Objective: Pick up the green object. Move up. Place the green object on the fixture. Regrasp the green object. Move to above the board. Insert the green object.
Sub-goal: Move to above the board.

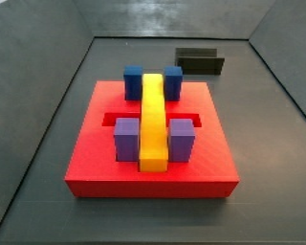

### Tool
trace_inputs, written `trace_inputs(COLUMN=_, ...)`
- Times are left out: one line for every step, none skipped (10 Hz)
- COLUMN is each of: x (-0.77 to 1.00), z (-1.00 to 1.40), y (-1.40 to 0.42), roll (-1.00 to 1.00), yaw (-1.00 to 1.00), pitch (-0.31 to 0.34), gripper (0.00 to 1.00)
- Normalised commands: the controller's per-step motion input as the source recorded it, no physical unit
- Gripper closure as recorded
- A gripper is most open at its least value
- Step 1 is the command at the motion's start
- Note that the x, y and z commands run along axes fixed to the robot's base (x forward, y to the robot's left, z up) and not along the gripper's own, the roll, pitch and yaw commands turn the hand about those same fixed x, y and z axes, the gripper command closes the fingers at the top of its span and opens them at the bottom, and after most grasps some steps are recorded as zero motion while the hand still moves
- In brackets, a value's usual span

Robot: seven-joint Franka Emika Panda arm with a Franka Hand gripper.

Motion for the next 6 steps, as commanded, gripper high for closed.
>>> trace_inputs(x=-0.16, z=0.03, y=-0.12, roll=-1.0, yaw=-0.01, pitch=-0.015, gripper=1.0)
trace_inputs(x=-0.13, z=0.01, y=-0.06, roll=-1.0, yaw=-0.01, pitch=-0.026, gripper=1.0)
trace_inputs(x=-0.1, z=0.01, y=-0.02, roll=-1.0, yaw=-0.02, pitch=-0.044, gripper=1.0)
trace_inputs(x=-0.08, z=0.01, y=0.0, roll=-0.8, yaw=-0.01, pitch=-0.052, gripper=1.0)
trace_inputs(x=-0.06, z=0.0, y=0.02, roll=-0.51, yaw=-0.01, pitch=-0.051, gripper=1.0)
trace_inputs(x=-0.05, z=0.0, y=0.01, roll=-0.32, yaw=-0.01, pitch=-0.043, gripper=1.0)
